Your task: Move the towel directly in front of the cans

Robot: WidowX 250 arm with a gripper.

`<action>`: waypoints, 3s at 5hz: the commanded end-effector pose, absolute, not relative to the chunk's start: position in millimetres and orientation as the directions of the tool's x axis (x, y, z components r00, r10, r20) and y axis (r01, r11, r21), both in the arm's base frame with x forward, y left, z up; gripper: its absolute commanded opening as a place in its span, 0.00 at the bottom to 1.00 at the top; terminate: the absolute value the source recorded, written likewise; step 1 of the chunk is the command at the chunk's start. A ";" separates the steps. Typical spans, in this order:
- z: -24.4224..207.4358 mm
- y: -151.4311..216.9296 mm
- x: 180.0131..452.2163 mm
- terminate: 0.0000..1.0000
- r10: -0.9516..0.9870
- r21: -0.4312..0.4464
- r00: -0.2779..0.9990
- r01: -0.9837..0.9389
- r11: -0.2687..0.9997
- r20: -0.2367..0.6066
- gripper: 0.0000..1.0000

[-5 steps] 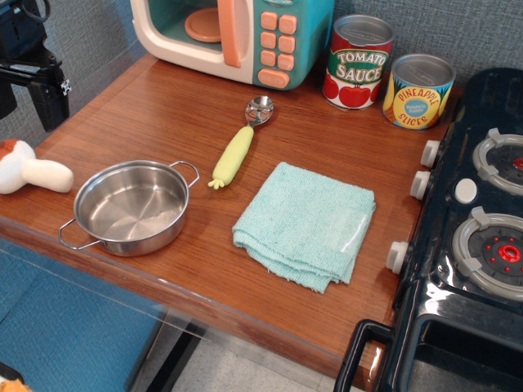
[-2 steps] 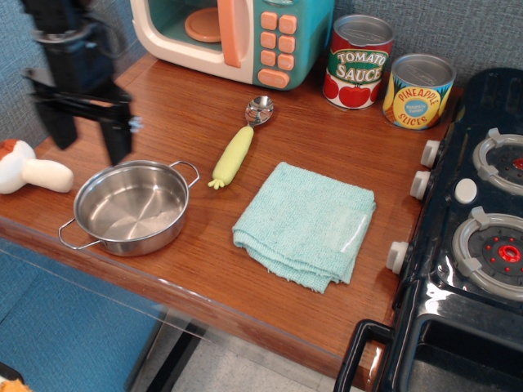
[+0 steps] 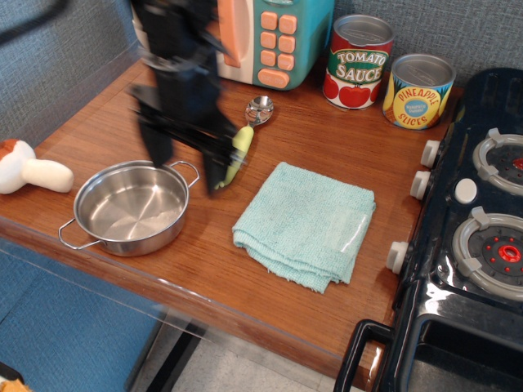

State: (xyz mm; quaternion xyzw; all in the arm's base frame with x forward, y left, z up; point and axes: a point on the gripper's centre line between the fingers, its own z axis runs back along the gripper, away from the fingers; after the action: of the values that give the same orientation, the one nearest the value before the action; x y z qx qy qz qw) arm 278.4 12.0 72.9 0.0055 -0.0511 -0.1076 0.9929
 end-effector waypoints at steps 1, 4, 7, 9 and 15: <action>52.7 -53.6 274.7 0.00 -0.289 0.020 0.935 0.291 0.957 0.204 1.00; 6.6 -41.2 299.3 0.00 -0.213 0.033 0.945 0.212 0.977 0.249 1.00; 1.8 -46.5 372.7 0.00 -0.180 0.071 0.940 0.167 0.983 0.288 1.00; 37.3 -42.6 392.1 0.00 -0.180 0.083 0.932 0.162 0.983 0.316 1.00; 141.6 -29.9 389.0 0.00 -0.254 0.065 0.908 0.246 0.967 0.334 1.00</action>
State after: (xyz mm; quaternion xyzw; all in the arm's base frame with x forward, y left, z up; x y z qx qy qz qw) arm 394.9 -30.7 113.1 0.0074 -0.1367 -0.1261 0.9825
